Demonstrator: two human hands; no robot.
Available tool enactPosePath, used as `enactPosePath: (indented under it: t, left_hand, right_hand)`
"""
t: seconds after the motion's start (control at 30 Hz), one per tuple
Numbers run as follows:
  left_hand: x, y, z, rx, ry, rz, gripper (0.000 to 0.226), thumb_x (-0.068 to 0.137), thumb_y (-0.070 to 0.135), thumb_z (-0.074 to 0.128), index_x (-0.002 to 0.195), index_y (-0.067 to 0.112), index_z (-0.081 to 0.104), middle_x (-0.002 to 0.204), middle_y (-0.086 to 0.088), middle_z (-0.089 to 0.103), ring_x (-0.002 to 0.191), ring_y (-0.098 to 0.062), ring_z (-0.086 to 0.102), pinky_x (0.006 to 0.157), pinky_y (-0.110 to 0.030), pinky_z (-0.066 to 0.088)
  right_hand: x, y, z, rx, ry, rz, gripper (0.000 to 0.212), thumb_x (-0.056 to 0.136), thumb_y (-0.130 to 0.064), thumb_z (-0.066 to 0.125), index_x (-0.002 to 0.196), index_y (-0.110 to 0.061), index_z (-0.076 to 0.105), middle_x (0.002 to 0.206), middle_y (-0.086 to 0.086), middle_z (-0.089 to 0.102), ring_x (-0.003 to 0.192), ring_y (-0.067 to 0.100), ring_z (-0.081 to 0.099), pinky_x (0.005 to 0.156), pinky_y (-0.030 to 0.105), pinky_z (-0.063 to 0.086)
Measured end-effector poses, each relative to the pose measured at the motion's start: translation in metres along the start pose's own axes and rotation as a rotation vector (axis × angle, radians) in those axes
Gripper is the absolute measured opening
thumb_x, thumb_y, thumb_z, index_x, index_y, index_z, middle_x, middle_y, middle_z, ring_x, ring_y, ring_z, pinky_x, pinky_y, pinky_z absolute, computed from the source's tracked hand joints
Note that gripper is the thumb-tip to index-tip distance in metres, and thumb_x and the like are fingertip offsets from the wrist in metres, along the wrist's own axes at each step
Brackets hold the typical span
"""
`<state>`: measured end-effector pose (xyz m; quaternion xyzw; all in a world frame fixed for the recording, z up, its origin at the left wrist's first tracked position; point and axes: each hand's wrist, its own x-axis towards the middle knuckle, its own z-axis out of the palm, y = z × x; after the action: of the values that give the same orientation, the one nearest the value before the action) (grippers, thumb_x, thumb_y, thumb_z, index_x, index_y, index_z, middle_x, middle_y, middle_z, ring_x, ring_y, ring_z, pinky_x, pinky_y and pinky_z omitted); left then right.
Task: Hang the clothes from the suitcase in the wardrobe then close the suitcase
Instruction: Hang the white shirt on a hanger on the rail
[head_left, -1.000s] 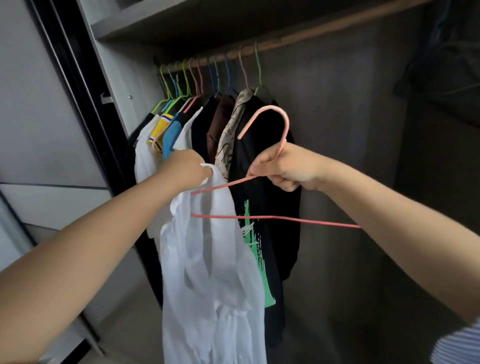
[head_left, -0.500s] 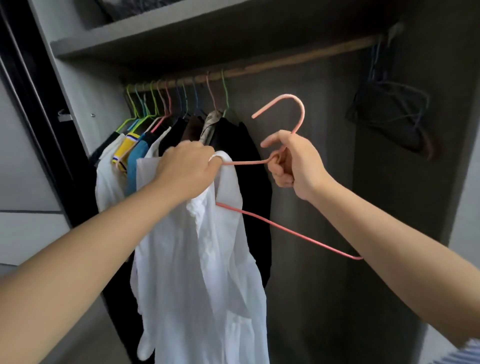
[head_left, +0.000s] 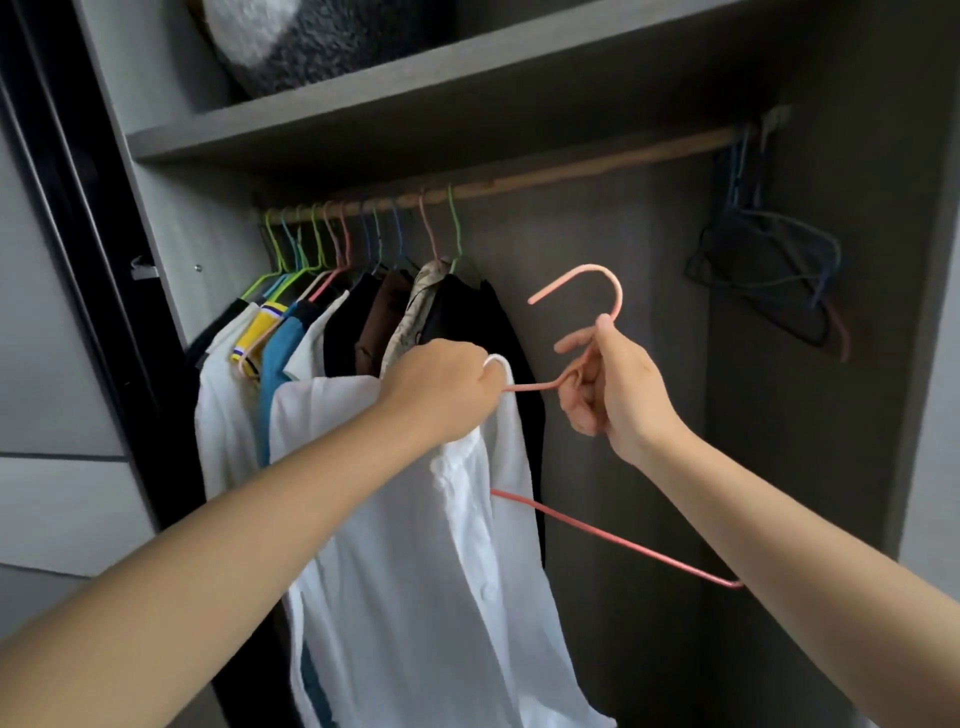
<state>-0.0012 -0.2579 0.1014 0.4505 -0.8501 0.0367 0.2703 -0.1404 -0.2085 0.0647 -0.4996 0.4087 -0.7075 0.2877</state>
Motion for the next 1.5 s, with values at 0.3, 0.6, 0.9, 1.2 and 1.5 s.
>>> enactPosePath:
  t: [0.3,0.6,0.9,1.2,1.5]
  left_hand:
    - [0.023,-0.036,-0.01,-0.15,-0.037,-0.291,0.026,0.092,0.022,0.037,0.087,0.003,0.055,0.093,-0.018,0.051,0.083,-0.028,0.045,0.071,-0.029,0.033]
    - [0.031,-0.046,-0.022,-0.255,0.094,-0.286,0.034,0.093,0.012,0.041,0.113,-0.01,0.056,0.068,-0.009,0.045,0.085,-0.023,0.04,0.065,-0.026,0.033]
    - [0.007,-0.093,-0.036,-0.165,0.126,-0.241,0.03,0.09,0.018,0.046,0.069,0.001,0.06,0.068,-0.013,0.045,0.08,-0.023,0.042,0.067,-0.028,0.029]
    - [-0.011,-0.144,-0.025,-0.031,0.124,-0.221,0.028,0.094,0.014,0.042,0.084,-0.007,0.059,0.091,-0.025,0.058,0.093,-0.035,0.052,0.075,-0.036,0.039]
    - [-0.014,-0.134,-0.004,0.269,0.231,-0.138,0.028,0.095,0.015,0.041,0.096,-0.009,0.055,0.098,-0.034,0.059,0.094,-0.046,0.055,0.072,-0.043,0.041]
  right_hand:
    - [-0.002,0.049,-0.033,-1.18,-0.101,-1.15,0.012,0.076,-0.001,0.052,0.082,-0.005,0.061,0.077,0.01,0.065,0.076,0.021,0.05,0.066,0.028,0.04]
    - [-0.036,0.112,0.041,-1.0,-0.299,-0.118,0.027,0.082,-0.032,0.063,0.075,-0.01,0.048,0.071,-0.003,0.042,0.063,0.012,0.039,0.055,0.024,0.03]
    - [-0.006,0.119,0.013,-1.033,-0.171,0.168,0.011,0.086,-0.009,0.052,0.08,-0.003,0.059,0.082,0.009,0.057,0.081,0.029,0.058,0.061,0.025,0.034]
    - [0.026,0.087,-0.027,-0.748,-0.265,0.176,0.015,0.09,0.003,0.044,0.089,-0.003,0.058,0.081,0.009,0.052,0.073,0.014,0.048,0.056,0.015,0.037]
    - [0.031,0.041,-0.008,-1.524,-0.283,0.027,0.031,0.088,-0.032,0.055,0.086,-0.002,0.063,0.092,0.015,0.064,0.086,0.031,0.06,0.061,0.028,0.036]
